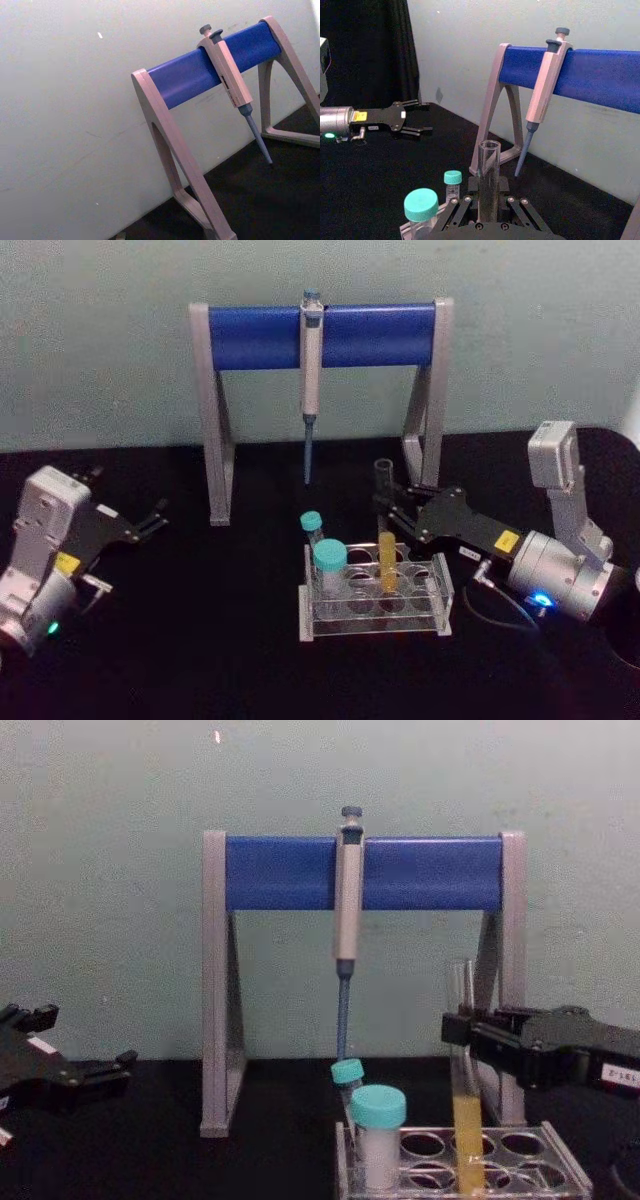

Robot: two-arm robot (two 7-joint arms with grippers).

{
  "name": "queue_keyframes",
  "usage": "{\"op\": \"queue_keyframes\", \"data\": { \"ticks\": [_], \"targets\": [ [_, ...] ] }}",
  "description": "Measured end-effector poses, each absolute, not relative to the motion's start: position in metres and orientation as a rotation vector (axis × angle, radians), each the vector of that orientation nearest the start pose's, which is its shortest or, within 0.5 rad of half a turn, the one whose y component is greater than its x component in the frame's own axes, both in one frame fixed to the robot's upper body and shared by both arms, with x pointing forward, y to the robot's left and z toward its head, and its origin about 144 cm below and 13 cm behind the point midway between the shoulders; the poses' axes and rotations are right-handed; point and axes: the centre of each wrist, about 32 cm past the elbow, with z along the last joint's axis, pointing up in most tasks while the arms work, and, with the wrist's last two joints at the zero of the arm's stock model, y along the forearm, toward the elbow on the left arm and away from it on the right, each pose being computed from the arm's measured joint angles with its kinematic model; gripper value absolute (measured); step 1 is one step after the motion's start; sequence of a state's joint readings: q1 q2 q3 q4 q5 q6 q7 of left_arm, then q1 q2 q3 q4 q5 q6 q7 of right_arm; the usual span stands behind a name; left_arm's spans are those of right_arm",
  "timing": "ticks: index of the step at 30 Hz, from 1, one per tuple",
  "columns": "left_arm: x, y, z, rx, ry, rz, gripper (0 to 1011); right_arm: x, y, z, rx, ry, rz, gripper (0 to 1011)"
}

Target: Pick up the test tube from the test tube rack, shake it, then place it back into the test tube rack.

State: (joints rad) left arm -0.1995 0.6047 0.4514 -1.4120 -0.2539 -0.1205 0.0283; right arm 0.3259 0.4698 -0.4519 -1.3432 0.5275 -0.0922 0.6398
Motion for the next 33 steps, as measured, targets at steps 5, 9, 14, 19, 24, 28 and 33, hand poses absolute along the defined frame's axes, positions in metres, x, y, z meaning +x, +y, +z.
{"op": "queue_keyframes", "data": {
  "ticks": [5,9,14,19,24,28,33],
  "targets": [
    [0.4886,0.3097,1.1398,0.304,-0.285,1.248,1002,0.5281,-0.2713,1.1605,-0.029,-0.013,-0.646,229],
    [0.4886,0.3096,1.1398,0.304,-0.285,1.248,1001,0.5283,-0.2707,1.1601,-0.034,-0.012,-0.644,229],
    [0.4886,0.3096,1.1398,0.304,-0.285,1.248,1001,0.5282,-0.2706,1.1599,-0.039,-0.011,-0.643,229],
    [0.4886,0.3097,1.1398,0.304,-0.285,1.248,1001,0.5280,-0.2704,1.1593,-0.044,-0.010,-0.642,229],
    [0.4886,0.3097,1.1398,0.305,-0.285,1.248,1001,0.5284,-0.2705,1.1587,-0.048,-0.008,-0.643,229],
    [0.4886,0.3097,1.1398,0.304,-0.285,1.248,1001,0.5284,-0.2704,1.1585,-0.052,-0.007,-0.644,229],
    [0.4886,0.3097,1.1398,0.304,-0.285,1.248,1001,0.5283,-0.2703,1.1586,-0.059,-0.007,-0.647,229]
  ]
}}
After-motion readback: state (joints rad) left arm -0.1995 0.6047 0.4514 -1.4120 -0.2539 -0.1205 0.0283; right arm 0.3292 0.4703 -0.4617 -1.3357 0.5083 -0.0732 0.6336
